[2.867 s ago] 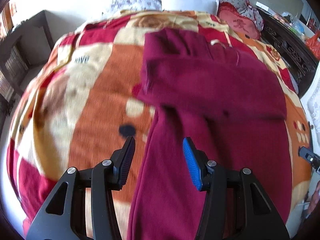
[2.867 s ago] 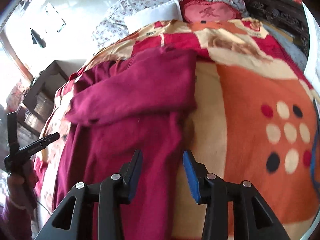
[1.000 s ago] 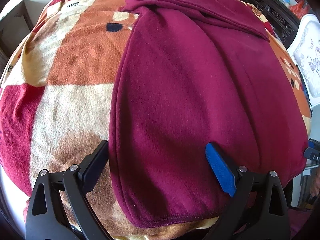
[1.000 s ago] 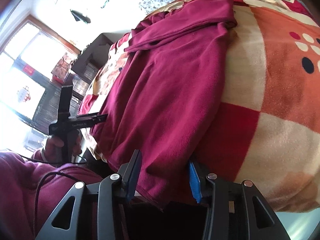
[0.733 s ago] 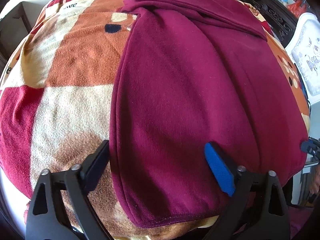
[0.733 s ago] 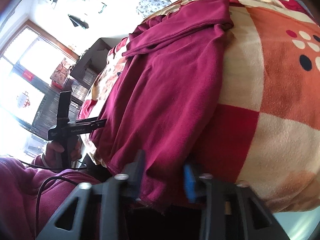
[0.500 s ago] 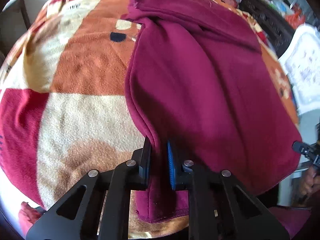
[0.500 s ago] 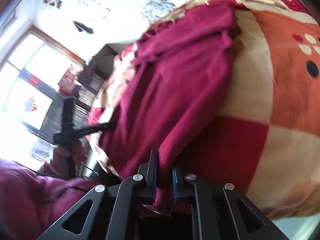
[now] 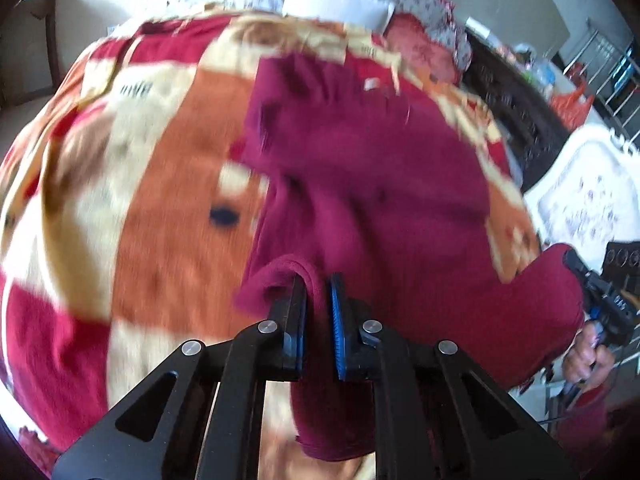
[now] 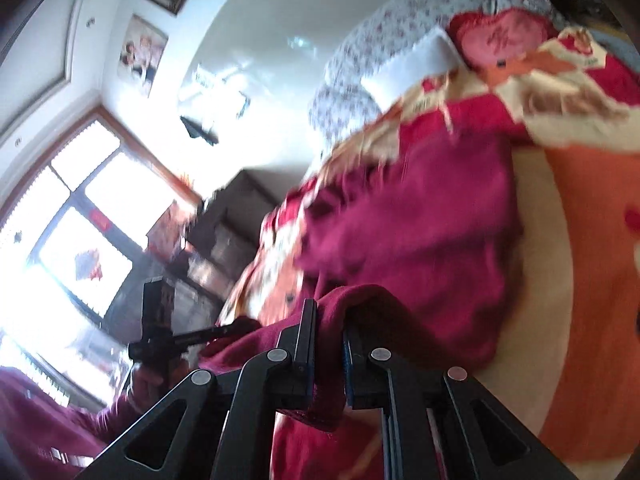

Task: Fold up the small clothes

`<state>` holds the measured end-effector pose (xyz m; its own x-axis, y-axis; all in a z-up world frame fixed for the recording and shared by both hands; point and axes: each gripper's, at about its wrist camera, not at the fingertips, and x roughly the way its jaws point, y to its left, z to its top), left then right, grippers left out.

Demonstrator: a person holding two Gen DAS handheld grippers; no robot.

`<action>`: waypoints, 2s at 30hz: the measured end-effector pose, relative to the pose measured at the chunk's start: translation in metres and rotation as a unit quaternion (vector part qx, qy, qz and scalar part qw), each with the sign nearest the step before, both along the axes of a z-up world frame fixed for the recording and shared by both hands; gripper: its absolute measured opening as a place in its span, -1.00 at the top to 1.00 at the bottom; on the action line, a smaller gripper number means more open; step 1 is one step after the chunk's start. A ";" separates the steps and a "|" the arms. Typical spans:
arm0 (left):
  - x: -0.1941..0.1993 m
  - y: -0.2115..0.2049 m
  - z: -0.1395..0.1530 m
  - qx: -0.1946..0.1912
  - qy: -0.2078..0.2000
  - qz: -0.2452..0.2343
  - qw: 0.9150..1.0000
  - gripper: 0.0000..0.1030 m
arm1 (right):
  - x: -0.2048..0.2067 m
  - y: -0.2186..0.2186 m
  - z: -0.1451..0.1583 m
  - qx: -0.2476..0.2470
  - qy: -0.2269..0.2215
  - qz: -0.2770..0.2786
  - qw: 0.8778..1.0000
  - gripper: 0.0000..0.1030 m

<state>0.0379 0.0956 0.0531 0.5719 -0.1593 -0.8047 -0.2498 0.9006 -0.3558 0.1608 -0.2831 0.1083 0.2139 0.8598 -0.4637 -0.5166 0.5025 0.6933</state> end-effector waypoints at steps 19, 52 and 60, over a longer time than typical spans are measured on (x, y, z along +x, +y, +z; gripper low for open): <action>0.180 0.070 0.010 -0.027 -0.021 0.059 0.998 0.80 | 0.209 0.027 -0.026 -0.071 0.035 -0.166 0.983 0.15; 0.196 0.045 0.038 0.029 -0.052 0.061 0.996 -0.36 | 0.214 0.119 -0.033 -0.227 -0.087 -0.094 0.965 0.15; 0.237 0.038 -0.024 0.127 -0.006 0.081 0.989 -0.36 | 0.257 0.114 -0.068 -0.240 -0.041 -0.156 0.957 0.15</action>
